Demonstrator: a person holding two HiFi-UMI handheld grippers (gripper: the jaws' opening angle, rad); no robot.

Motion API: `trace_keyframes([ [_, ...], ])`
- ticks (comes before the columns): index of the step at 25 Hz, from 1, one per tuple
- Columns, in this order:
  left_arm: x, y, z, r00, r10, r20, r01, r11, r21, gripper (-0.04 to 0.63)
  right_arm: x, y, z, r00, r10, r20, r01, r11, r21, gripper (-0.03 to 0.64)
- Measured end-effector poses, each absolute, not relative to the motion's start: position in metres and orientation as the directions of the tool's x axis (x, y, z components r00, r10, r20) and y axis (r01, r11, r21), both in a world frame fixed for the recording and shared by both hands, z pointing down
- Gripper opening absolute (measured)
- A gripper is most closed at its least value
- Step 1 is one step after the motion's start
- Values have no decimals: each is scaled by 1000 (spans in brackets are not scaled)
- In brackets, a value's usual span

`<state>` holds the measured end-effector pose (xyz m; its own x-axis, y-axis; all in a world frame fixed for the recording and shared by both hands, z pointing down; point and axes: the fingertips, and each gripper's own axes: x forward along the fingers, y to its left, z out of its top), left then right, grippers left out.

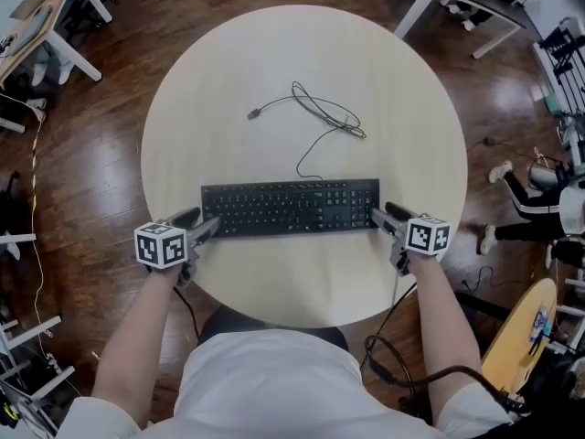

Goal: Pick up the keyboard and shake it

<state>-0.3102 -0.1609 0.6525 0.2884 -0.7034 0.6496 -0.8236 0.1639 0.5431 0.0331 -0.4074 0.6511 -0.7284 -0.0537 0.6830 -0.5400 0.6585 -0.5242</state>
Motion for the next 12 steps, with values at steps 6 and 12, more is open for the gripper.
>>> trace_keyframes([
  [6,-302,-168,649,317,-702,637,-809,151,569,281,27,-405,650,-699,-61,712,-553,678,-485,288],
  [12,-302,-173,648,297,-721,627,-785,189,589,275,8,-387,654,-667,-36,744,-557,687,-466,280],
])
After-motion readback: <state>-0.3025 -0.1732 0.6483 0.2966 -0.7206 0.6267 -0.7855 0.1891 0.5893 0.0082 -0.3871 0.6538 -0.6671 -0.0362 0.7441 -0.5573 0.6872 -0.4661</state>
